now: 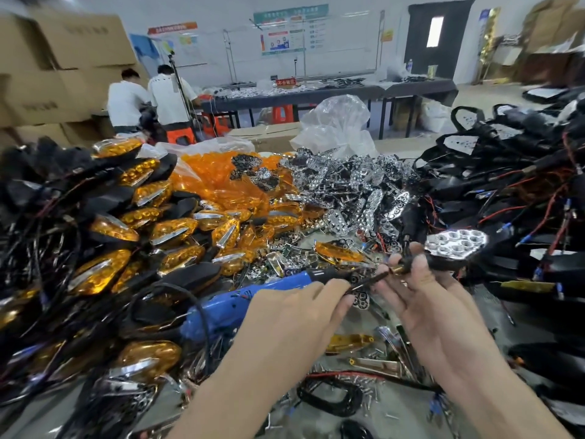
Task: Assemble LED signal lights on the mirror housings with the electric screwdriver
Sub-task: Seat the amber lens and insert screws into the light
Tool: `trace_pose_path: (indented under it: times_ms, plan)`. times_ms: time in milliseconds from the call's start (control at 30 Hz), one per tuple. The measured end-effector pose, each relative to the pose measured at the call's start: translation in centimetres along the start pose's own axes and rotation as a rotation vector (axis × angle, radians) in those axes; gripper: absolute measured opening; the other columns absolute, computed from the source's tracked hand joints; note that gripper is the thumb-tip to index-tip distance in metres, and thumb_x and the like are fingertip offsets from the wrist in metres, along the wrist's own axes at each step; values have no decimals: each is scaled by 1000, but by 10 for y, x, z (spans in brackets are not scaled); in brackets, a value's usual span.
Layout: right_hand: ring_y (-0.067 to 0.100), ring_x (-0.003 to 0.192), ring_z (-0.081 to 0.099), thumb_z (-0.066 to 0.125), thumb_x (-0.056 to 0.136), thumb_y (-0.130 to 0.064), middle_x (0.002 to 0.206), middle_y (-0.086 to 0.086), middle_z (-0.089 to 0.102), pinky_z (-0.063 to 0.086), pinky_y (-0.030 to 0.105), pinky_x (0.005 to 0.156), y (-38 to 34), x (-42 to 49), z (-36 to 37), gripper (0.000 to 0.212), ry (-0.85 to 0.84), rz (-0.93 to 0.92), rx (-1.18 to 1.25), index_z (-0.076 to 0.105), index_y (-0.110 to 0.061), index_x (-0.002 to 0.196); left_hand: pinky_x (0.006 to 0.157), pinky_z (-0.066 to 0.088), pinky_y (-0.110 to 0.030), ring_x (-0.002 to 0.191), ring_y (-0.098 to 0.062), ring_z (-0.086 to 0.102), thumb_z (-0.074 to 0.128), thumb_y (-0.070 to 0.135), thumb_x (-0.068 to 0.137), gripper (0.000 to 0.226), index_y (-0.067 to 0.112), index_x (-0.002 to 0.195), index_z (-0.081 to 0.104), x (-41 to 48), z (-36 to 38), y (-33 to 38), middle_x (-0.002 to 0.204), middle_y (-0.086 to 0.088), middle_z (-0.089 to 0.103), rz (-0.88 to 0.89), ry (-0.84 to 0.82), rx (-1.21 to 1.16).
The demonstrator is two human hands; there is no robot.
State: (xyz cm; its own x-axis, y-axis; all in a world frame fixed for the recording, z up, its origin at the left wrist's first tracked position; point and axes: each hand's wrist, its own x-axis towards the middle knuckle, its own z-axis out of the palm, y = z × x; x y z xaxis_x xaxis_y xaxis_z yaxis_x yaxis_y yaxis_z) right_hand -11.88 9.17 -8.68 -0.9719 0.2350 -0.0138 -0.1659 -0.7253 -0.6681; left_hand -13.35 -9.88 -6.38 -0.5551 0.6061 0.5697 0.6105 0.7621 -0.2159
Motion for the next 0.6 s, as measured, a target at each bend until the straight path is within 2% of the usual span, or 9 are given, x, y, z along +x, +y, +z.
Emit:
trace_pose_path:
  times_ms: [133,267,333,600]
  plan:
    - [19,89,77,66,83,-18,110,9,74,62,29,71,-4,2,-6,21,45,-26,62,66,-16,104,33,34,-27,39,-8,46,31,42,106,39,26,104,66,0,1,1,57,12,53,18,-40,32]
    - [15,87,74,62,82,0,100,8,75,61,27,78,-3,-1,-11,46,-80,21,8,65,-18,124,32,37,-28,37,-12,46,26,43,105,43,27,100,66,-1,-4,-8,58,11,57,-5,-57,71]
    - [14,86,73,63,78,3,95,6,75,60,27,81,1,-3,-9,55,-109,15,-36,64,-20,129,34,40,-29,38,-13,49,21,44,106,47,27,100,65,-2,-7,-13,58,10,58,0,-67,66]
    - [8,75,71,64,77,-2,82,0,73,59,22,70,6,-1,-3,61,-5,-107,-80,56,-21,134,29,34,-28,31,-12,39,27,41,104,45,26,85,65,-9,-12,-13,46,11,49,41,-81,68]
